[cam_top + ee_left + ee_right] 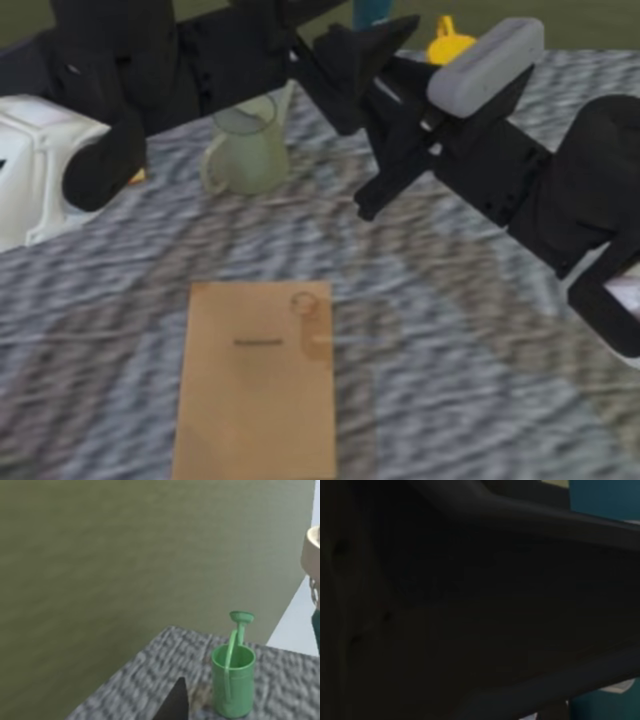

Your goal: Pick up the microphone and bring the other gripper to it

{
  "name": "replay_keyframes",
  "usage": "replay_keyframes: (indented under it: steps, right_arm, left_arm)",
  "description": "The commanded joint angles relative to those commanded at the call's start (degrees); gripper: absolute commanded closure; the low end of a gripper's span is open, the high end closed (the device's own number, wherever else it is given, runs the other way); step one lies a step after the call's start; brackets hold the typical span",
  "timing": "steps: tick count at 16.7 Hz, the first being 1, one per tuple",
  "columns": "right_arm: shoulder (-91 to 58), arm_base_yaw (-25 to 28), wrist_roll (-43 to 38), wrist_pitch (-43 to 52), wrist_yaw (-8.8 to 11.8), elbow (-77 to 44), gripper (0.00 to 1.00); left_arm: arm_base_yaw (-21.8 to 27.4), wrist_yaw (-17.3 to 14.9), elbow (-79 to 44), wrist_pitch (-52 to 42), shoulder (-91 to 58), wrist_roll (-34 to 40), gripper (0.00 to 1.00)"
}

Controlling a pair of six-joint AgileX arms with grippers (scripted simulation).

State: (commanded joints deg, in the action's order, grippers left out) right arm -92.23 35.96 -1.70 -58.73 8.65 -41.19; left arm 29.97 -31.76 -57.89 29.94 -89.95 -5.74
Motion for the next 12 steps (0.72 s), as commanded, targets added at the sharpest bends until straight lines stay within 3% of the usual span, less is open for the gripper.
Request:
replay_keyframes:
  steps: [5,12]
  right_arm:
    - [0.0,0.0,0.0,0.0,0.0,0.0,1.0]
    - [0.0,0.0,0.0,0.0,0.0,0.0,1.0]
  left_arm:
    - [0.0,0.0,0.0,0.0,0.0,0.0,0.98]
    - [0.0,0.0,0.0,0.0,0.0,0.0,1.0]
